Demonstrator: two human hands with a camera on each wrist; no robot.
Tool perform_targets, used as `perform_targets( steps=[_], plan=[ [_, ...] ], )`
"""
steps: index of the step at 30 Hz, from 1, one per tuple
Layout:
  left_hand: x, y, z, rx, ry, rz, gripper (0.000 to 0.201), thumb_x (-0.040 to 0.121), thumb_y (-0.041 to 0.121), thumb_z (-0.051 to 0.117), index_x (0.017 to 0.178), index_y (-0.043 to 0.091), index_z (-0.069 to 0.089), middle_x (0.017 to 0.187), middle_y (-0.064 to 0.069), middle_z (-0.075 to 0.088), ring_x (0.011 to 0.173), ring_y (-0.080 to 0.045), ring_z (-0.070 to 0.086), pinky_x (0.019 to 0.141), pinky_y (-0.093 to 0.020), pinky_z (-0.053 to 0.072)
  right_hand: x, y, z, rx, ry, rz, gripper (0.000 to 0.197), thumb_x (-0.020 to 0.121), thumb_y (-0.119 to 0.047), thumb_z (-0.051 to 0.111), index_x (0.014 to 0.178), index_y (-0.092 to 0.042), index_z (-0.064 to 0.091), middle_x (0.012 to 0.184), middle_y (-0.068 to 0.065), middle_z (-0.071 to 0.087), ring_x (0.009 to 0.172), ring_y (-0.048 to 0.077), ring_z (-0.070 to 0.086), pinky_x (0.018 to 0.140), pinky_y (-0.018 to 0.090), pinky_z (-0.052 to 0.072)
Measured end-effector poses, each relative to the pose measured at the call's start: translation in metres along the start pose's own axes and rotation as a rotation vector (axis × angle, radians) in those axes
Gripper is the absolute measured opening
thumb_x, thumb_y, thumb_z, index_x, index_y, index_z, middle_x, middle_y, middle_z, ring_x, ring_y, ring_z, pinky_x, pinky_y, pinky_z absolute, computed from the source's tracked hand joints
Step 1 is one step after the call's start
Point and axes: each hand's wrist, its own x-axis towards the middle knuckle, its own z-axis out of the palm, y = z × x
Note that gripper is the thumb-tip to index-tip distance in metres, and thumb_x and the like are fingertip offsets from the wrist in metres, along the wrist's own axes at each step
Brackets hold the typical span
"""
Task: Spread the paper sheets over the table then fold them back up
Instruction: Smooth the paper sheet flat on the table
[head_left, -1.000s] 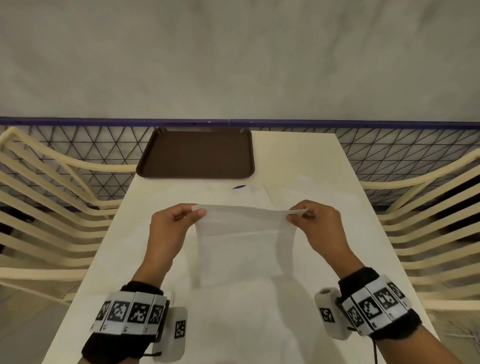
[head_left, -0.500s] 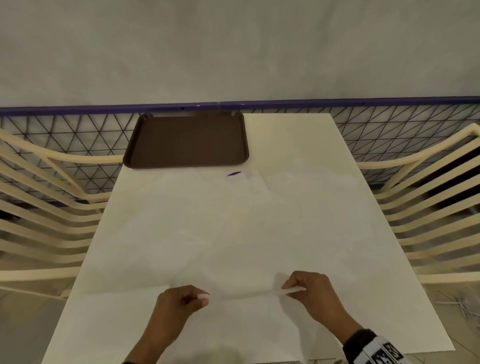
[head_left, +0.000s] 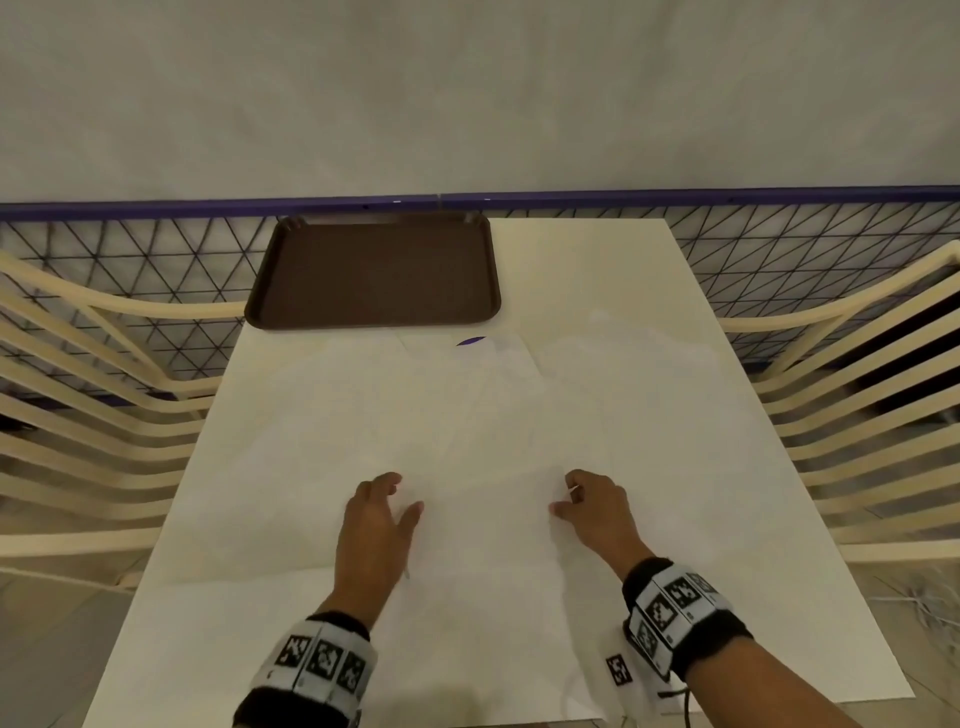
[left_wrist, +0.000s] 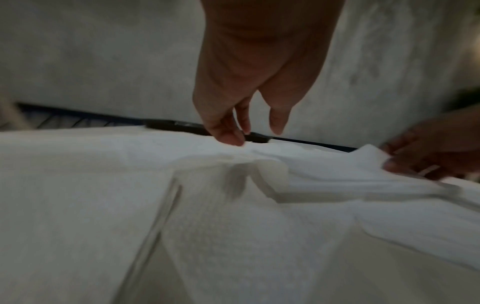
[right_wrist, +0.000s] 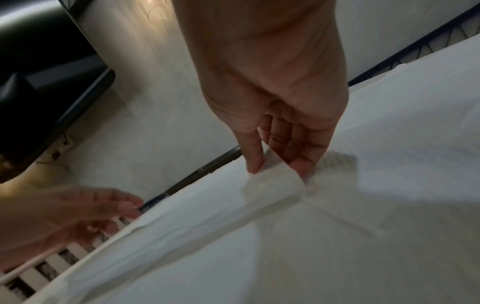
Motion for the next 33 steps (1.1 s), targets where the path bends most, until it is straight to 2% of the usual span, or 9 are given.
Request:
perform_targets(
  steps=[6, 10, 14, 16, 18, 25, 28, 31, 33],
  plan=[
    [-0.054, 0.005, 0.029, 0.416, -0.238, 0.654, 0.049, 0.087, 0.042, 0.033, 0.111, 0.018, 0.068, 0.117, 0.004, 0.066, 0.106, -0.012, 0.065, 0.085, -0.026, 0.052, -0.011, 0.006, 0.003, -0.056, 0.020, 0.023, 0.044, 0.080, -0.015, 0.070, 0.119, -0.011, 0.051, 0.095, 0.003, 0.055, 0.089, 0.019, 0.050, 0.067, 0.008, 0.037],
    [-0.063, -0.009, 0.044, 0.550, -0.442, 0.623, 0.066, 0.099, 0.045, 0.002, 0.129, 0.017, 0.053, 0.136, 0.004, 0.051, 0.122, -0.016, 0.054, 0.095, -0.028, 0.046, -0.047, 0.007, 0.016, -0.236, 0.096, -0.352, 0.052, 0.089, -0.029, 0.047, 0.138, -0.014, 0.038, 0.138, 0.005, 0.043, 0.127, 0.024, 0.036, 0.109, 0.039, 0.031],
    [-0.060, -0.024, 0.047, 0.655, -0.563, 0.631, 0.064, 0.098, 0.050, 0.005, 0.149, 0.012, 0.005, 0.145, 0.004, 0.037, 0.140, -0.019, 0.022, 0.112, -0.028, 0.017, -0.067, 0.008, 0.044, -0.502, -0.354, -0.565, 0.077, 0.085, -0.064, -0.002, 0.148, -0.021, -0.002, 0.152, -0.012, -0.003, 0.142, 0.008, -0.006, 0.117, 0.028, 0.000],
    [-0.058, -0.029, 0.049, 0.694, -0.573, 0.661, 0.065, 0.097, 0.052, 0.007, 0.148, 0.011, 0.004, 0.154, 0.000, 0.020, 0.143, -0.019, 0.010, 0.112, -0.030, 0.006, -0.068, 0.022, 0.053, -0.599, -0.339, -0.512, 0.069, 0.093, -0.059, 0.003, 0.146, -0.016, -0.005, 0.153, -0.007, 0.021, 0.140, 0.009, 0.024, 0.115, 0.033, 0.022],
    [-0.056, -0.034, 0.047, 0.695, -0.557, 0.670, 0.065, 0.097, 0.053, 0.006, 0.148, 0.013, 0.006, 0.158, -0.005, 0.002, 0.144, -0.021, 0.004, 0.112, -0.030, 0.005, -0.067, 0.034, 0.054, -0.629, -0.272, -0.484, 0.062, 0.097, -0.054, 0.009, 0.147, -0.018, 0.000, 0.142, -0.009, 0.044, 0.127, 0.008, 0.046, 0.114, 0.037, 0.019],
    [-0.056, -0.073, 0.007, 0.743, -0.497, 0.636, 0.066, 0.096, 0.053, 0.005, 0.149, 0.012, 0.003, 0.158, -0.003, -0.004, 0.145, -0.015, -0.008, 0.111, -0.029, 0.002, -0.076, 0.055, 0.014, -0.670, -0.284, -0.285, 0.060, 0.099, -0.050, 0.010, 0.148, -0.018, 0.001, 0.137, -0.009, 0.051, 0.121, 0.007, 0.052, 0.110, 0.036, 0.004],
    [-0.056, -0.080, 0.003, 0.733, -0.433, 0.622, 0.065, 0.096, 0.051, 0.002, 0.149, 0.014, 0.010, 0.153, -0.003, 0.025, 0.142, -0.013, 0.019, 0.112, -0.030, 0.004, -0.075, 0.059, 0.014, -0.687, -0.272, -0.257, 0.060, 0.099, -0.049, 0.010, 0.148, -0.017, -0.001, 0.135, -0.010, 0.053, 0.119, 0.006, 0.054, 0.109, 0.036, 0.003],
    [-0.044, -0.052, 0.003, 0.711, -0.339, 0.693, 0.058, 0.092, 0.055, 0.024, 0.099, 0.021, 0.071, 0.099, 0.002, 0.073, 0.086, -0.010, 0.069, 0.096, -0.034, 0.031, -0.076, 0.057, 0.015, -0.686, -0.257, -0.253, 0.058, 0.099, -0.047, 0.007, 0.148, -0.017, -0.003, 0.133, -0.010, 0.055, 0.117, 0.007, 0.057, 0.109, 0.036, 0.003],
    [-0.023, -0.020, 0.001, 0.723, -0.269, 0.711, 0.030, 0.066, 0.052, 0.071, 0.059, 0.023, 0.070, 0.066, 0.009, 0.069, 0.060, -0.011, 0.065, 0.076, -0.028, 0.040, -0.075, 0.055, 0.015, -0.701, -0.301, -0.232, 0.057, 0.099, -0.045, 0.005, 0.149, -0.018, -0.001, 0.131, -0.011, 0.056, 0.115, 0.006, 0.057, 0.109, 0.036, 0.002]
  ],
)
